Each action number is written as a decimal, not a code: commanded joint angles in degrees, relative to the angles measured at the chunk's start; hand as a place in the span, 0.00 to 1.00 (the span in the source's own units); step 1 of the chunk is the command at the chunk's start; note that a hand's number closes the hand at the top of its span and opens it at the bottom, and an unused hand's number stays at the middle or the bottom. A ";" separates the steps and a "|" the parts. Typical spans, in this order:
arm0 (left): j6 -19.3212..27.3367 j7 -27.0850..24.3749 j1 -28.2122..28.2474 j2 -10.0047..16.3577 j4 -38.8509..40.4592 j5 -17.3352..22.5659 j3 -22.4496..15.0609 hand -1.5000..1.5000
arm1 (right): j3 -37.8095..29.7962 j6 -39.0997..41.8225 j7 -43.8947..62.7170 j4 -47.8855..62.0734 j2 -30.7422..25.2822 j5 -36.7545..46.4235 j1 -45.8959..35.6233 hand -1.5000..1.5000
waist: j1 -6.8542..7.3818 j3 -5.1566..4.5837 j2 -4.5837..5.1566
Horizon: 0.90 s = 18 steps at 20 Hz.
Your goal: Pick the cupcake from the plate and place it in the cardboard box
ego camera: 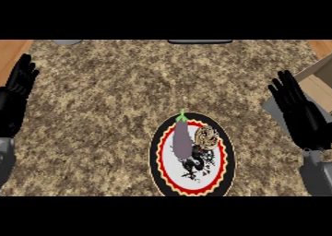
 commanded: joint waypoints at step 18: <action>-6.39 2.42 1.76 -8.64 -3.22 -3.20 -15.58 0.50 | 27.92 -33.31 9.19 -7.18 -10.66 72.36 10.06 0.00 | -3.09 -1.53 -0.29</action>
